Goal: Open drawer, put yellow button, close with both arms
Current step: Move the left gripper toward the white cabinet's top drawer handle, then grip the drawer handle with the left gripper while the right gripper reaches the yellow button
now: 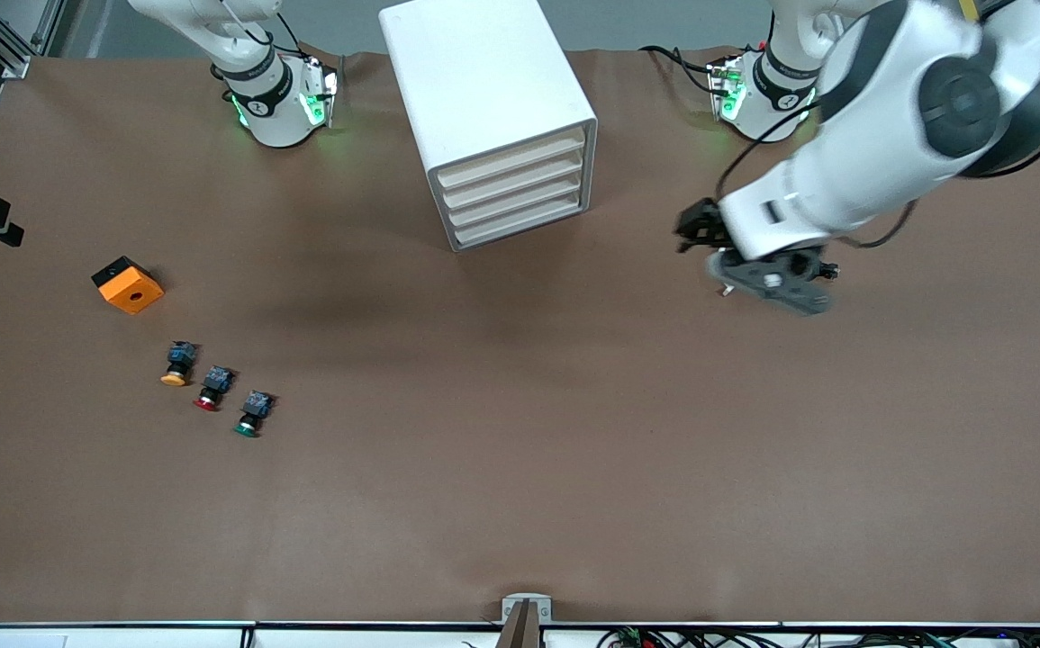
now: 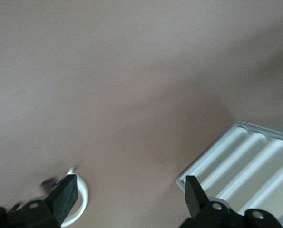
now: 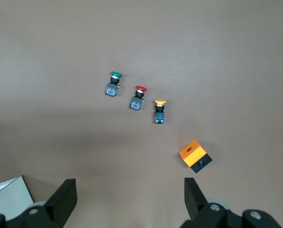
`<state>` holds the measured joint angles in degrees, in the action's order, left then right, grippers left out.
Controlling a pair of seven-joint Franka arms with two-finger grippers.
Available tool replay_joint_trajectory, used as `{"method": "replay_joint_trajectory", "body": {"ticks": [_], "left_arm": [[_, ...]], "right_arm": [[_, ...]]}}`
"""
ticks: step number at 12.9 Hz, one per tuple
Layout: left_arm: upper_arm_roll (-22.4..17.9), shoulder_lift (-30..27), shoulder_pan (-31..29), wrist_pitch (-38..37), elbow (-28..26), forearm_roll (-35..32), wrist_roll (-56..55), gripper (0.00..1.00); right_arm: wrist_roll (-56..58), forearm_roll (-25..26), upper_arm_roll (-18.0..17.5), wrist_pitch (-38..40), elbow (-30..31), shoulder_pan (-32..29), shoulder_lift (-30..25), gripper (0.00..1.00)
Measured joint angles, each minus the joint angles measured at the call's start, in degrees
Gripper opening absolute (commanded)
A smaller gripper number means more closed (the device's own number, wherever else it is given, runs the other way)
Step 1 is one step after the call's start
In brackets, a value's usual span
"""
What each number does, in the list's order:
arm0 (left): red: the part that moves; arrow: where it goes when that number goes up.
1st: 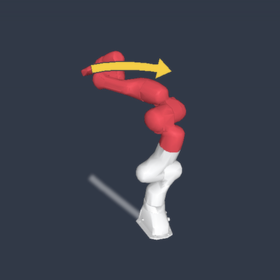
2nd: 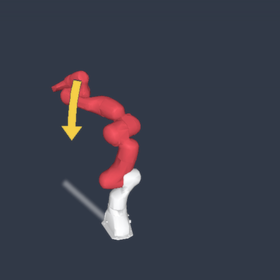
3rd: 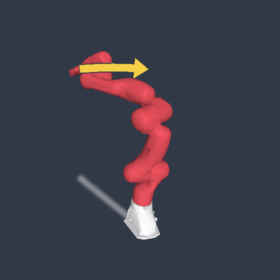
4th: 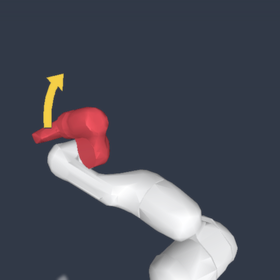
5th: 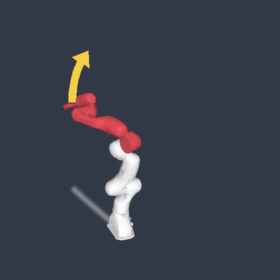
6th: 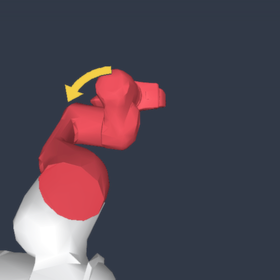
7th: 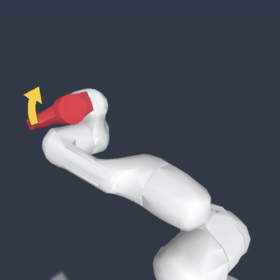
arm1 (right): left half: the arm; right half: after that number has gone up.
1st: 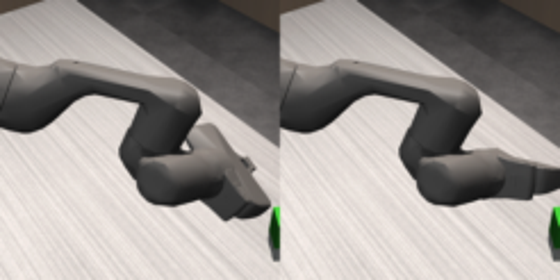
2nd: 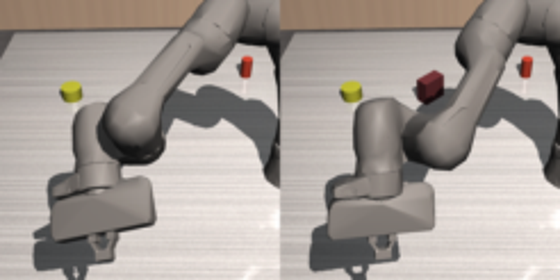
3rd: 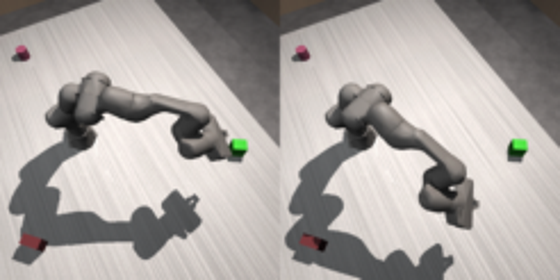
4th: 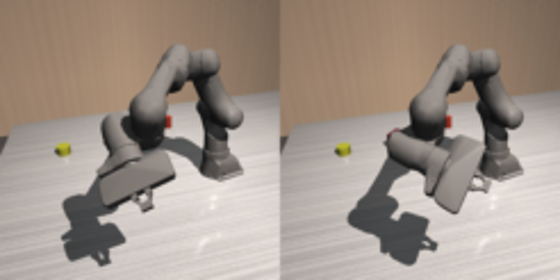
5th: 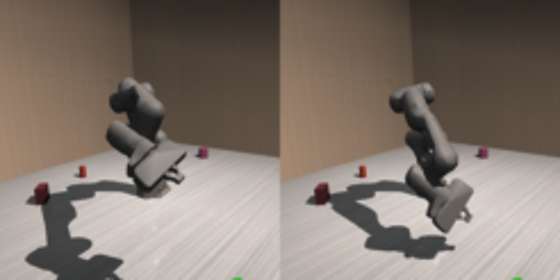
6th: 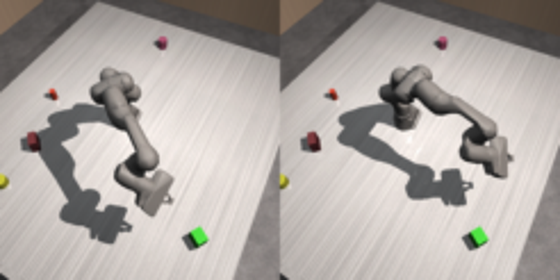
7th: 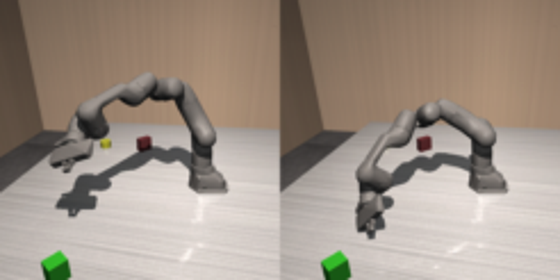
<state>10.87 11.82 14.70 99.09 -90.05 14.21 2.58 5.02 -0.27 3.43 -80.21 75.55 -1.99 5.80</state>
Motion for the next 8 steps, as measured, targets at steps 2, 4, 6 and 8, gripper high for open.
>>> {"method": "replay_joint_trajectory", "body": {"ticks": [2, 4, 6, 8], "left_arm": [[0.51, 1.87, 0.21, 0.62, 0.14, 5.22, 7.65, 1.0], [0.52, 2.51, 0.05, 0.52, 0.11, 7.43, 14.26, 1.0], [0.62, 3.11, 0.07, -0.14, -0.55, 8.96, 23.07, 1.0], [1.08, 3.93, 0.05, -0.29, -2.66, 11.37, 29.86, 0.99]], "right_arm": [[0.0, 0.02, 0.11, 0.01, 0.0, -0.06, 0.0, 1.0], [-0.01, 0.13, 0.23, 0.03, 0.11, -0.48, 0.11, 1.0], [0.28, 0.29, 0.31, 0.02, 0.46, -2.24, 0.55, 1.0], [2.65, 0.29, 0.37, -1.02, 1.68, -5.86, 1.12, 1.0]]}}
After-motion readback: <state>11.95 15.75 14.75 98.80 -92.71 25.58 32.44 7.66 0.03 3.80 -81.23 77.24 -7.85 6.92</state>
